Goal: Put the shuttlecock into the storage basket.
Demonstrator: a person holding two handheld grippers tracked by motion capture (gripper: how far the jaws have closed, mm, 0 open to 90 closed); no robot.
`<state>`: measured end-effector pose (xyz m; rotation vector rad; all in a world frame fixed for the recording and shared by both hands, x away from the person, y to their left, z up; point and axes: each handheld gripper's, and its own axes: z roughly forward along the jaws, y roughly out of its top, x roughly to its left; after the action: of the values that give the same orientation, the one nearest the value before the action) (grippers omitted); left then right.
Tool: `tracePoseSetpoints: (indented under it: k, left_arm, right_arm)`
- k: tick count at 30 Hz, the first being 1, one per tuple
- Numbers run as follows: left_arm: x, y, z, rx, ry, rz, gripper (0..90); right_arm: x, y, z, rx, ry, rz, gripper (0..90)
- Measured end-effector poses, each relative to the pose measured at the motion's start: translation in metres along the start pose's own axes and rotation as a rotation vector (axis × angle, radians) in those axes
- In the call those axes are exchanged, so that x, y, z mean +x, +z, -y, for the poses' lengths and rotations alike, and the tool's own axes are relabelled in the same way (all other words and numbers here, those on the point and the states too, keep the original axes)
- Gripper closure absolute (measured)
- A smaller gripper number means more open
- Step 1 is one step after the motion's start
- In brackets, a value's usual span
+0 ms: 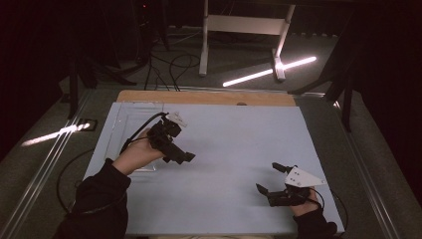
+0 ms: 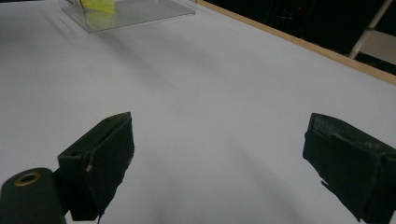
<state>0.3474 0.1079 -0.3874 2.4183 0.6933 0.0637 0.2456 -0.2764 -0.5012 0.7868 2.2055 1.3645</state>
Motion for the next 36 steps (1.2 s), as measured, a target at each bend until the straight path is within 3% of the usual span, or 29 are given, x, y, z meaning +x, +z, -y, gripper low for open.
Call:
tracePoseSetpoints:
  k: [14,21,36]
  left_arm:
    - [-0.024,0.027,0.002,-0.011,0.072,0.079,0.1]
    - [-0.032,0.040,0.007,0.000,0.107,0.097,0.1]
    - [-0.037,0.061,0.034,-0.003,0.105,0.144,0.1]
  right_arm:
    - [0.000,0.000,0.000,0.000,-0.003,-0.001,9.0]
    - [0.000,0.000,0.000,-0.001,-0.004,-0.002,9.0]
    - [0.000,0.000,-0.001,-0.003,-0.005,-0.002,9.0]
